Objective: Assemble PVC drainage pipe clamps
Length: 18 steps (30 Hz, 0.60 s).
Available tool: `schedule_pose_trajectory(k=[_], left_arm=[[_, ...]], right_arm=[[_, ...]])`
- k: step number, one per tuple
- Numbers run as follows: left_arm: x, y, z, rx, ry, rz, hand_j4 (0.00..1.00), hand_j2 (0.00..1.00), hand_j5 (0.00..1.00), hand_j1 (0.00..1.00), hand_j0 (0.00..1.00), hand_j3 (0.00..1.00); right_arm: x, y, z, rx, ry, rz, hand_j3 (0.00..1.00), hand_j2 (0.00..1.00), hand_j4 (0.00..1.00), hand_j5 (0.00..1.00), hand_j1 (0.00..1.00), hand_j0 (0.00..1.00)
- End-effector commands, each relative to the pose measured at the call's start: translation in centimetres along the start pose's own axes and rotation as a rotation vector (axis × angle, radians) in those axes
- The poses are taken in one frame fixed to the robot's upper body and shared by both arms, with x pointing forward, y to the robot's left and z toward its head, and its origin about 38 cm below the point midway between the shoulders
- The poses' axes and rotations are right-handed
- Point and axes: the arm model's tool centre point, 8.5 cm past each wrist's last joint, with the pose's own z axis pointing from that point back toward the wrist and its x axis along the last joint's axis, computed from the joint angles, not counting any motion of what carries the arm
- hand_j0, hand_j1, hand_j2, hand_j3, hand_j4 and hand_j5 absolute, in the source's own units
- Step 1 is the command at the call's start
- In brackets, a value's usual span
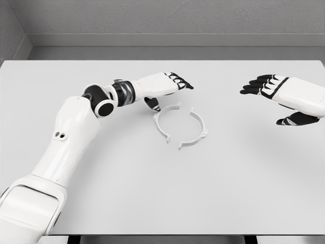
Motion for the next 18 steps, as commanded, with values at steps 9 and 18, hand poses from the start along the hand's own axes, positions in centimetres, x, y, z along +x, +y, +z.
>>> schedule_pose_trajectory(k=[9, 18], left_arm=[[-0.5, 0.2, 0.5, 0.011, 0.009, 0.006, 1.00, 1.00, 1.00, 1.00, 1.00, 1.00], [-2.4, 0.0, 2.1, 0.005, 0.051, 0.005, 1.00, 1.00, 1.00, 1.00, 1.00, 1.00]], right_arm=[[0.0, -0.1, 0.0, -0.004, 0.001, -0.004, 1.00, 1.00, 1.00, 1.00, 1.00, 1.00], [0.0, -0.1, 0.1, -0.002, 0.002, -0.002, 1.00, 1.00, 1.00, 1.00, 1.00, 1.00]])
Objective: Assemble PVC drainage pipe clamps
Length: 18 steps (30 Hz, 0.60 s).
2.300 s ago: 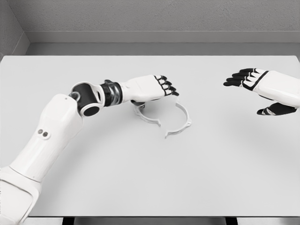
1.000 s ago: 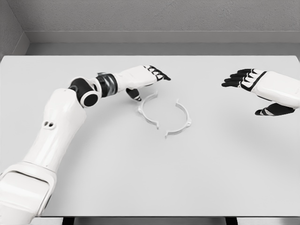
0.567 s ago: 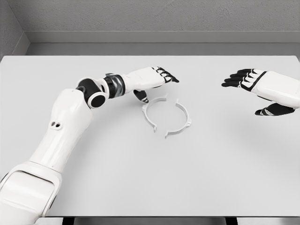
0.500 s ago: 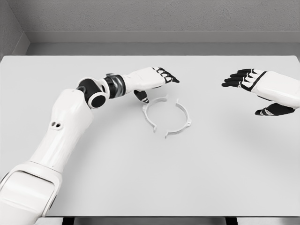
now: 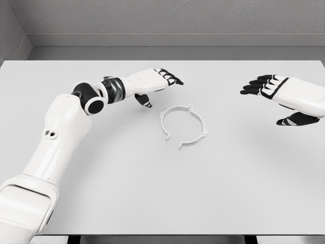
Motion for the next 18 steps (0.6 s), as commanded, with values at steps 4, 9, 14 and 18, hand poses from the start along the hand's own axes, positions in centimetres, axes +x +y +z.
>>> schedule_pose_trajectory(k=[4, 9, 14, 18], left_arm=[[0.5, 0.1, -0.5, -0.001, -0.010, -0.003, 1.00, 1.00, 1.00, 1.00, 1.00, 1.00], [1.8, 1.2, -1.7, 0.004, -0.039, -0.022, 1.00, 1.00, 1.00, 1.00, 1.00, 1.00], [2.1, 1.2, -2.3, -0.008, -0.020, -0.015, 1.00, 1.00, 1.00, 1.00, 1.00, 1.00], [2.0, 0.9, -2.6, -0.022, -0.009, -0.008, 1.00, 1.00, 1.00, 1.00, 1.00, 1.00]], right_arm=[[0.0, -0.1, 0.0, -0.003, 0.001, -0.003, 1.00, 1.00, 1.00, 1.00, 1.00, 1.00], [0.0, 0.0, 0.0, -0.002, -0.004, -0.006, 1.00, 1.00, 1.00, 1.00, 1.00, 1.00], [0.2, 0.0, 0.2, 0.000, -0.019, -0.003, 1.00, 1.00, 1.00, 1.00, 1.00, 1.00], [0.2, 0.0, 0.2, 0.000, -0.020, -0.004, 1.00, 1.00, 1.00, 1.00, 1.00, 1.00]])
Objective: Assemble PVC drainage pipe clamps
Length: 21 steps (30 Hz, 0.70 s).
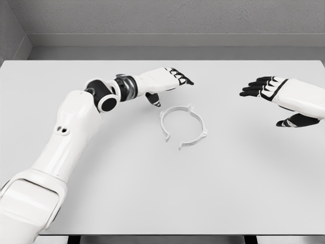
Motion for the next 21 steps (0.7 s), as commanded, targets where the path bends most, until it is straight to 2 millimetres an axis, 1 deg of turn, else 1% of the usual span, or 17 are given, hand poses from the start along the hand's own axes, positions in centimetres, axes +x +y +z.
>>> schedule_pose_trajectory(k=[1, 6, 11, 16, 21], left_arm=[[0.2, -0.1, -0.3, -0.001, 0.001, 0.012, 1.00, 1.00, 1.00, 1.00, 1.00, 1.00], [0.7, -0.2, -0.8, -0.007, -0.003, 0.014, 1.00, 1.00, 1.00, 1.00, 1.00, 1.00], [0.5, -0.8, -0.9, -0.020, 0.006, 0.028, 1.00, 1.00, 1.00, 1.00, 1.00, 1.00], [0.6, -0.8, -0.9, -0.018, 0.004, 0.028, 1.00, 1.00, 1.00, 1.00, 1.00, 1.00], [1.2, -0.7, -1.2, -0.021, -0.015, 0.011, 1.00, 1.00, 1.00, 1.00, 1.00, 1.00]], right_arm=[[0.1, -0.1, 0.1, -0.004, -0.008, -0.003, 1.00, 1.00, 1.00, 1.00, 1.00, 1.00], [0.1, 0.0, 0.0, -0.016, -0.007, -0.009, 1.00, 1.00, 1.00, 1.00, 1.00, 1.00], [0.1, -0.4, -0.1, -0.081, -0.004, -0.010, 1.00, 1.00, 1.00, 1.00, 1.00, 1.00], [0.2, 0.0, -0.1, -0.072, -0.013, -0.021, 1.00, 1.00, 1.00, 1.00, 1.00, 1.00], [0.3, 0.1, -0.1, -0.069, -0.016, -0.022, 1.00, 1.00, 1.00, 1.00, 1.00, 1.00]])
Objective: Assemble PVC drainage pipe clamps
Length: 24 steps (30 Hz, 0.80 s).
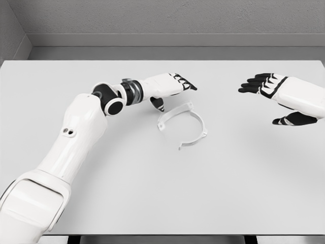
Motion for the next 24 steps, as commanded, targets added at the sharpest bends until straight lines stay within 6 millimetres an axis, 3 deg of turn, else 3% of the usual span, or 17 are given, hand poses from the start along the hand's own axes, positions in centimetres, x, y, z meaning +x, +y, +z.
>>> schedule_pose_trajectory(k=[1, 11, 18, 24], left_arm=[[0.2, 0.1, -0.1, 0.004, -0.010, -0.003, 1.00, 1.00, 1.00, 1.00, 1.00, 1.00], [0.6, 0.8, 0.4, 0.032, -0.018, -0.022, 1.00, 1.00, 1.00, 1.00, 1.00, 1.00], [3.6, 2.0, -0.4, 0.070, -0.080, -0.068, 1.00, 1.00, 1.00, 1.00, 1.00, 1.00], [5.0, 0.6, -1.2, 0.029, -0.112, -0.086, 1.00, 1.00, 1.00, 1.00, 1.00, 1.00]], right_arm=[[0.0, -0.1, 0.0, -0.004, 0.000, -0.004, 1.00, 1.00, 1.00, 1.00, 1.00, 1.00], [0.0, 0.0, 0.0, 0.000, 0.000, -0.006, 1.00, 1.00, 1.00, 1.00, 1.00, 1.00], [0.1, 0.1, -0.5, -0.008, -0.008, -0.010, 1.00, 1.00, 1.00, 1.00, 1.00, 1.00], [0.1, -0.2, -1.3, -0.028, 0.003, -0.011, 1.00, 1.00, 1.00, 1.00, 1.00, 1.00]])
